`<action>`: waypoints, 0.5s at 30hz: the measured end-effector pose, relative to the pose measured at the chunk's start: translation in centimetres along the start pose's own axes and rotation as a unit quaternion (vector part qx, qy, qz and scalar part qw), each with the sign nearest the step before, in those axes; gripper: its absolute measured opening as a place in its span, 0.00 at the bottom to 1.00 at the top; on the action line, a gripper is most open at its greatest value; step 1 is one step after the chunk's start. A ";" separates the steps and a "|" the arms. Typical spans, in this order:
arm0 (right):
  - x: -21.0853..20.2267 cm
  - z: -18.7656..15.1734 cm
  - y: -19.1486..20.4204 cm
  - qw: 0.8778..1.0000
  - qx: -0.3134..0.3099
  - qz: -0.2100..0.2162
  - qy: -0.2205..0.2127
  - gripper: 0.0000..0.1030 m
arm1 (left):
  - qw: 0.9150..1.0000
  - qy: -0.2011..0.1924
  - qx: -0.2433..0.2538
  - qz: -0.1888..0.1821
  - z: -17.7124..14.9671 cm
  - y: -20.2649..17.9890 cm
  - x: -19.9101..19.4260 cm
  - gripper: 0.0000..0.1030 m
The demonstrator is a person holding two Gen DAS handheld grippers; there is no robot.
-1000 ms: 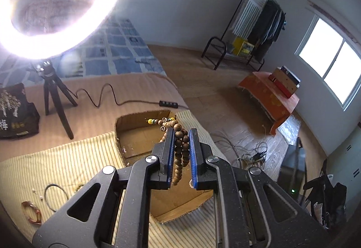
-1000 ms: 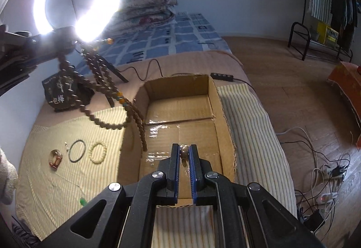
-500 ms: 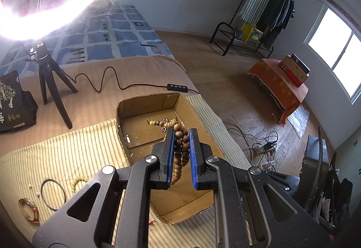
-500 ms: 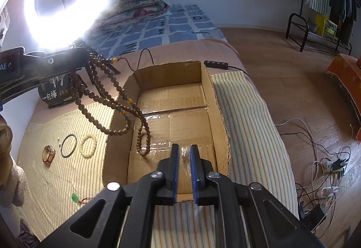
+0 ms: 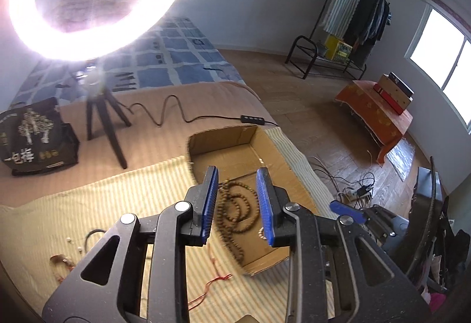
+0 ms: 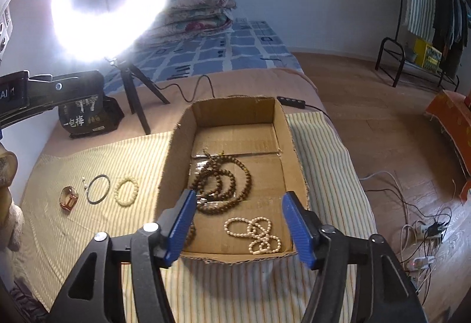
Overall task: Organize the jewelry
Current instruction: 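Move the left tool to the leather watch while the right moves to the jade pendant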
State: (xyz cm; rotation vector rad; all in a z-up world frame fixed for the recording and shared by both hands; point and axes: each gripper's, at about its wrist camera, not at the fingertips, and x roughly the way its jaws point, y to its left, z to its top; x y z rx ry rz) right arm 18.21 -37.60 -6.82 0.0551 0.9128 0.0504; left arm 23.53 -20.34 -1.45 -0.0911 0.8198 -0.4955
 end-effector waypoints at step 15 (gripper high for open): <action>-2.3 -0.8 6.2 0.999 -0.033 0.020 -0.027 0.84 | 0.998 -0.025 -0.001 0.063 -3.0 7.8 -8.4 0.41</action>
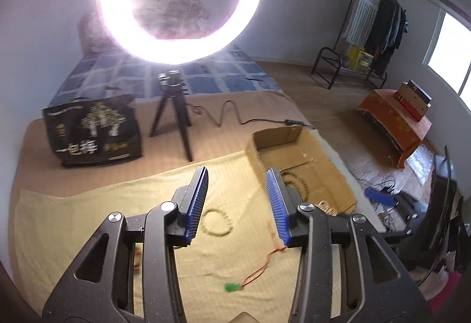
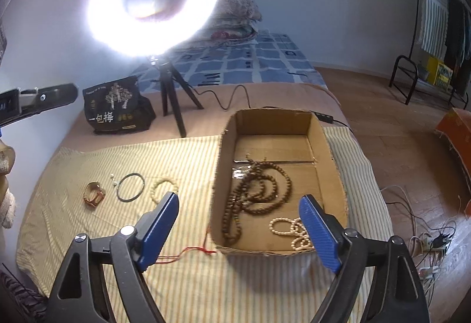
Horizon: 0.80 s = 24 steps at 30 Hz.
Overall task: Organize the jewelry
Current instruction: 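Move the left tool to the leather watch while the right moves to the jade pendant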
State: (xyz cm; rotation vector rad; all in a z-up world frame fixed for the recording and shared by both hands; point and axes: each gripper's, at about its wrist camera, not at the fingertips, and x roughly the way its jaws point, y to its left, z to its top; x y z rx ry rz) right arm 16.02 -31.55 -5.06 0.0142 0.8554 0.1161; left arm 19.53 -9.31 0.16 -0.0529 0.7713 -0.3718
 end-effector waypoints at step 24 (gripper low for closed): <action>-1.7 -2.1 7.7 0.998 -0.032 0.015 -0.058 0.90 | 0.995 0.028 -0.062 0.068 -7.3 14.1 -0.5 0.41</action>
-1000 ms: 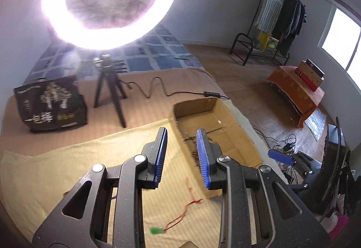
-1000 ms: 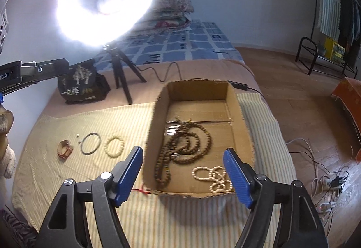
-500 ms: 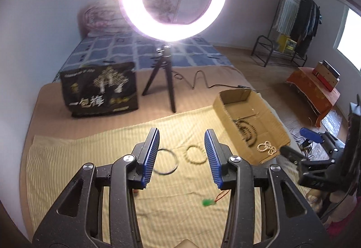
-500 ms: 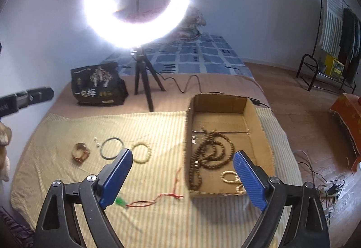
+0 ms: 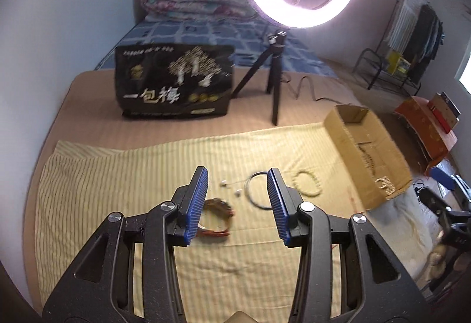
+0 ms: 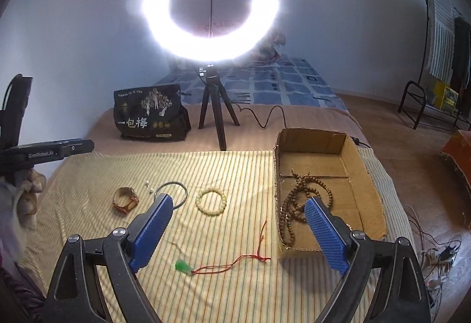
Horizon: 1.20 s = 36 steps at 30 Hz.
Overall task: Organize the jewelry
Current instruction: 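Move the left tool to the leather watch while the right moves to the jade pendant, then grasp the brown leather watch with the left tool while the right grasps the green jade pendant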
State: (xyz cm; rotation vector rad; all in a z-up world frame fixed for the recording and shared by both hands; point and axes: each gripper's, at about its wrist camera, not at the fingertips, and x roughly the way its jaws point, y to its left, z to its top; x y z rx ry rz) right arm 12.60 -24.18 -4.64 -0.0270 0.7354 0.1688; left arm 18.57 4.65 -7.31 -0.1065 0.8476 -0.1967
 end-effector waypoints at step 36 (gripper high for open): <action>12.3 -8.6 6.9 0.939 -0.200 0.138 0.244 0.45 | 0.981 0.181 -0.075 -0.007 -5.2 5.2 13.3 0.29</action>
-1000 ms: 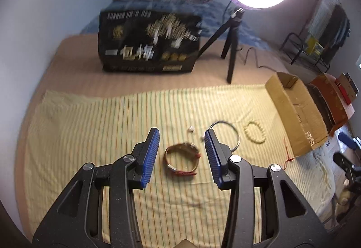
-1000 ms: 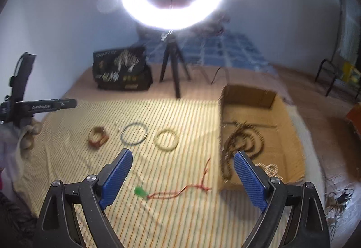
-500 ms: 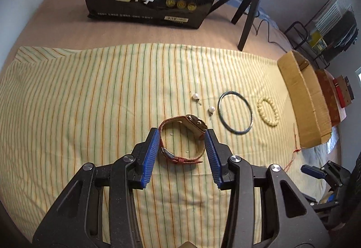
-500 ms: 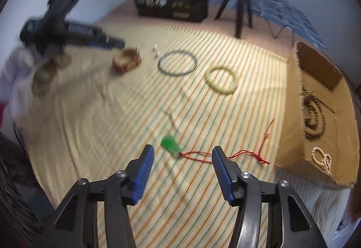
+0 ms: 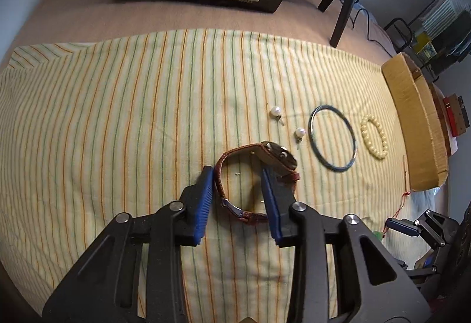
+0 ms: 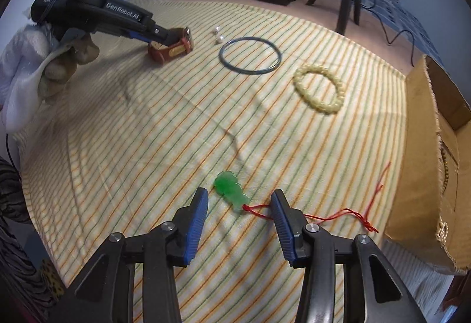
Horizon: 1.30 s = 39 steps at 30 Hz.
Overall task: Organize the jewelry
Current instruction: 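Grasp the brown leather watch with the left tool while the right grasps the green jade pendant, then carry the watch with the left tool while the right carries the pendant, both opening over the box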
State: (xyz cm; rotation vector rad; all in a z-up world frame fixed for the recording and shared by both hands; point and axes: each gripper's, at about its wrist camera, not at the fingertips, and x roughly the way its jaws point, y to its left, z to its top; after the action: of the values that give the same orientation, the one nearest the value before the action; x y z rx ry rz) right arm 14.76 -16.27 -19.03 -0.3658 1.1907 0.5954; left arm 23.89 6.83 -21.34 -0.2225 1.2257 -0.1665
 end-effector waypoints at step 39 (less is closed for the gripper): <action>-12.5 2.2 -2.8 0.981 0.084 0.004 -0.174 0.13 | 0.993 -0.114 0.026 -0.033 -0.3 -4.1 -9.3 0.04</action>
State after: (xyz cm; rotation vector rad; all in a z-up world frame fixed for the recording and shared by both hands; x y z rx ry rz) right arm 15.09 -20.23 -6.64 -0.1067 0.8970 0.5368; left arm 20.53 5.19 -11.87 -0.2308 0.9863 -0.2245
